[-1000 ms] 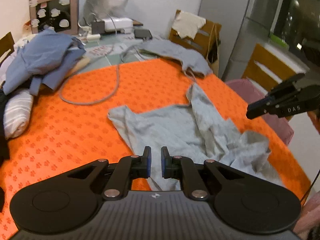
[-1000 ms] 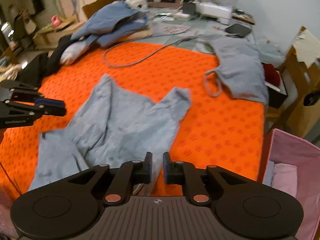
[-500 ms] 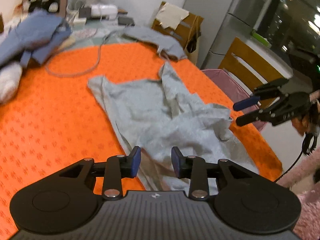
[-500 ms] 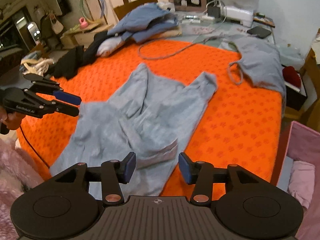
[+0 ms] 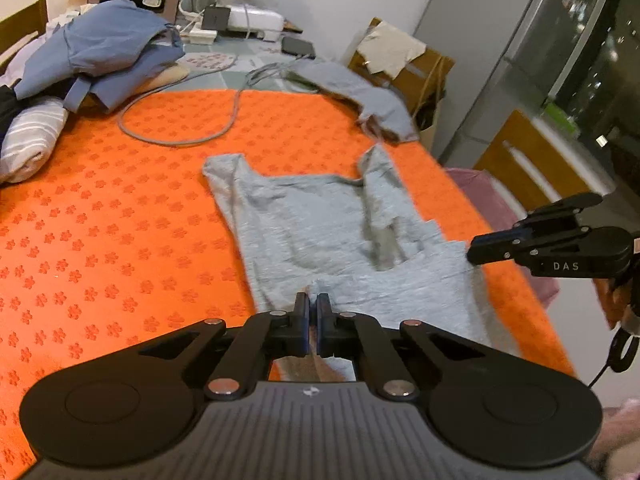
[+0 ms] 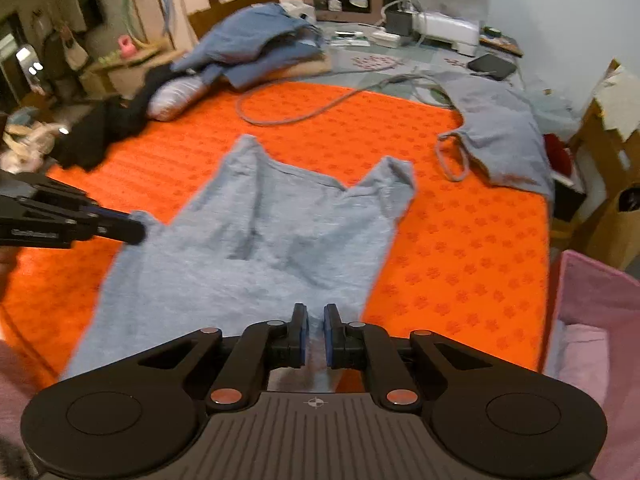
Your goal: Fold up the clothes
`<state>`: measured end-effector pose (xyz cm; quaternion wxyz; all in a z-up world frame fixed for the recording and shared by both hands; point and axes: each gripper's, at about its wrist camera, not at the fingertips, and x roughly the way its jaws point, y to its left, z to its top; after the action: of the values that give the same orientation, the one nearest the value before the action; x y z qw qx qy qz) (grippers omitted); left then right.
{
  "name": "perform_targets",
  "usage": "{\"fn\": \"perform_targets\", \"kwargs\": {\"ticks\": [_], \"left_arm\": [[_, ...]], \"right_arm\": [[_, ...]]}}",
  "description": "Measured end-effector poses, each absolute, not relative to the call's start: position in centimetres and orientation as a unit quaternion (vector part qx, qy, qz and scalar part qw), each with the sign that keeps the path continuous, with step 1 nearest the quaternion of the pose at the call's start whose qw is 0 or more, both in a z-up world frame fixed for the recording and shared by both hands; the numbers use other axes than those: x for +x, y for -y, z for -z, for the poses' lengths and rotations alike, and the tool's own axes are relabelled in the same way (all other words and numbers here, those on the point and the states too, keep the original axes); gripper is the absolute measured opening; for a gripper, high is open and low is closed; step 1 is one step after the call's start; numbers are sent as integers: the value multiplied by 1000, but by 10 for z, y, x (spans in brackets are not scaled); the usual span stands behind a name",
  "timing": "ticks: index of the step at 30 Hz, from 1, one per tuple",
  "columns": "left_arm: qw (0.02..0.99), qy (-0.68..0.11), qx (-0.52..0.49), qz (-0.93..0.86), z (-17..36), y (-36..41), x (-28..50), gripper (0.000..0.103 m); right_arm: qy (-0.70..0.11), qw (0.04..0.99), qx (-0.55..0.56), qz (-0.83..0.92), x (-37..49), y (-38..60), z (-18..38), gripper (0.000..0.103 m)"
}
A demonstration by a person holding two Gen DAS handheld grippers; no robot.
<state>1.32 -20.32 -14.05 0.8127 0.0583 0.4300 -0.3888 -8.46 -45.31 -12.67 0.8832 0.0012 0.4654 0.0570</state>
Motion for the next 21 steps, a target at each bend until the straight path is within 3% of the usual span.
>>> {"fn": "perform_targets", "kwargs": {"ticks": [5, 10, 13, 21], "left_arm": [[830, -423, 61, 358, 140, 201, 14, 9], [831, -406, 48, 378, 118, 190, 4, 9], [815, -408, 59, 407, 112, 189, -11, 10], [782, -449, 105, 419, 138, 194, -48, 13]], "right_arm": [[-460, 887, 4, -30, -87, 463, 126, 13], [-436, 897, 46, -62, -108, 466, 102, 22], [-437, 891, 51, -108, -114, 454, 103, 39], [-474, 872, 17, -121, -104, 431, 143, 39]]}}
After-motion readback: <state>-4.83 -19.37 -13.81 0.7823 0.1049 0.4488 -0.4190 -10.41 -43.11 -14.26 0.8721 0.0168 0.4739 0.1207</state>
